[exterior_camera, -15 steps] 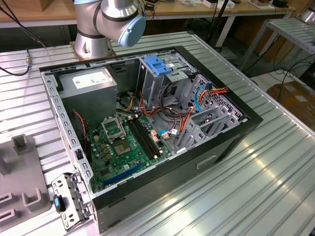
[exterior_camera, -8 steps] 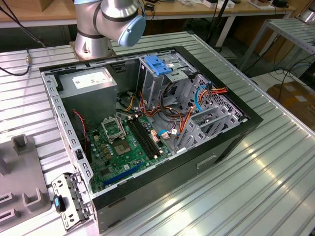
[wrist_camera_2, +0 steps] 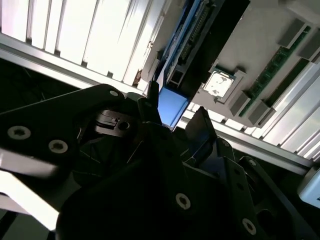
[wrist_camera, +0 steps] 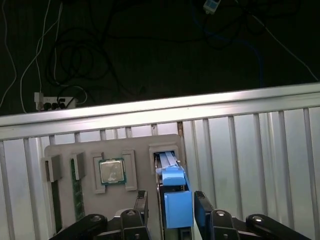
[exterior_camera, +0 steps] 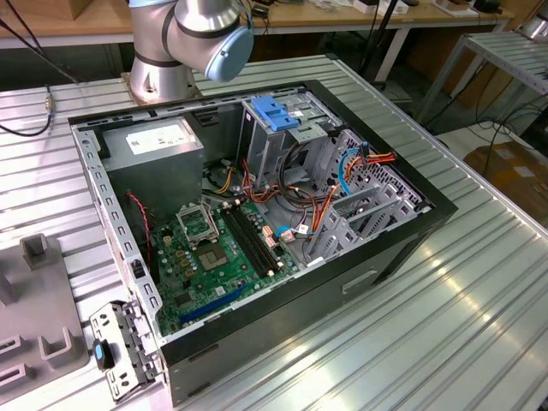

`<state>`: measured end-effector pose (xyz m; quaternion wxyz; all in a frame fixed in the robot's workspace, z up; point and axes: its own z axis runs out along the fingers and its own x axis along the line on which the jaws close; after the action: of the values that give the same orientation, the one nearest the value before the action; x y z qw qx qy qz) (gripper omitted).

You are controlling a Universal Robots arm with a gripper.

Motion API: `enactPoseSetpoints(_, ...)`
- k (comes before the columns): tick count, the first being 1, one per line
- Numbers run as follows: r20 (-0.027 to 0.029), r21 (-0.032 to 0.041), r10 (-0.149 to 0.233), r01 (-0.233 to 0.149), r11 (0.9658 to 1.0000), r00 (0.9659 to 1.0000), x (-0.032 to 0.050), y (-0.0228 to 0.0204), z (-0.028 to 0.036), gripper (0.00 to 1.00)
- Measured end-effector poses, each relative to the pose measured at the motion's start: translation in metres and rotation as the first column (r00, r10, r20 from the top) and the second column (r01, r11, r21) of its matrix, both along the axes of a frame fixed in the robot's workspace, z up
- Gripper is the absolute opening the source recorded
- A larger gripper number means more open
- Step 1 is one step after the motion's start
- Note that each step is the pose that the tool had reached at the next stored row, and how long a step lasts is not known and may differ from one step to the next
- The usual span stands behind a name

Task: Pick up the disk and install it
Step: 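Pick up the disk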

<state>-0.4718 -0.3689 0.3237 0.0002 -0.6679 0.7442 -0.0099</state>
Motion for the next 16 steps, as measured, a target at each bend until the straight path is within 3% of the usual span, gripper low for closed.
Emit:
enactPoseSetpoints(2, -0.0002, -0.0001, 0.006, -0.006, 1.0, 1.0, 0.0, 0.0, -0.0072, 0.5)
enactPoseSetpoints(9, -0.0004, 0.0, 0.009, -0.009, 1.0, 1.0, 0.0, 0.0, -0.0223, 0.5)
enactPoseSetpoints(13, -0.0006, -0.0001, 0.009, -0.009, 1.0, 1.0, 0.0, 0.0, -0.0247, 0.5)
enactPoseSetpoints(16, -0.0004, 0.0, 0.009, -0.009, 1.0, 1.0, 0.0, 0.0, -0.0248, 0.41)
